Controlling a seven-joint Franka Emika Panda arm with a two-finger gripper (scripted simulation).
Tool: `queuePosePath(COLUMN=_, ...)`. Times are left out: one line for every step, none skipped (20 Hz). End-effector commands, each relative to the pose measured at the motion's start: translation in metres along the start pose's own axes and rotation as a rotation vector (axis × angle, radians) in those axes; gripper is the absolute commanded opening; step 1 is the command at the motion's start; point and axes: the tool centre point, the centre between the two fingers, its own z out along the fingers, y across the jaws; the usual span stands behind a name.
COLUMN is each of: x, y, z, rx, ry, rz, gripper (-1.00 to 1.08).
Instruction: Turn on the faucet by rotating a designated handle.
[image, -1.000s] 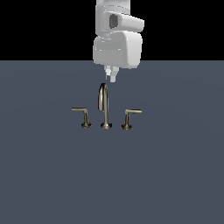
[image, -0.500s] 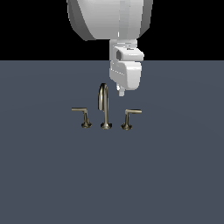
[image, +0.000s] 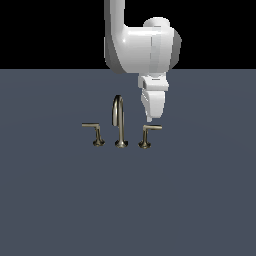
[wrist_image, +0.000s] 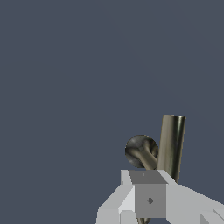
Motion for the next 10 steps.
queuePosePath(x=0.01, y=-0.006, z=0.01, rx=0.001, ry=0.003, rz=0.045, gripper=-1.0)
queuePosePath(x=0.013, y=-0.008, z=0.013, rx=0.001, ry=0.004, rz=0.06, gripper=-1.0)
queuePosePath(x=0.016, y=-0.009, z=0.016, rx=0.0, ry=0.004, rz=0.073, gripper=-1.0)
queuePosePath(x=0.019, y=-0.01, z=0.018, rx=0.0, ry=0.005, rz=0.084, gripper=-1.0)
queuePosePath(x=0.021, y=-0.012, z=0.021, rx=0.0, ry=0.005, rz=0.094, gripper=-1.0)
queuePosePath(x=0.023, y=-0.012, z=0.022, rx=0.0, ry=0.005, rz=0.102, gripper=-1.0)
queuePosePath(x=0.024, y=-0.013, z=0.024, rx=0.0, ry=0.005, rz=0.109, gripper=-1.0)
queuePosePath(x=0.026, y=-0.014, z=0.025, rx=0.0, ry=0.005, rz=0.114, gripper=-1.0)
queuePosePath(x=0.027, y=-0.014, z=0.025, rx=0.0, ry=0.005, rz=0.118, gripper=-1.0)
queuePosePath(x=0.027, y=-0.014, z=0.026, rx=0.0, ry=0.005, rz=0.12, gripper=-1.0)
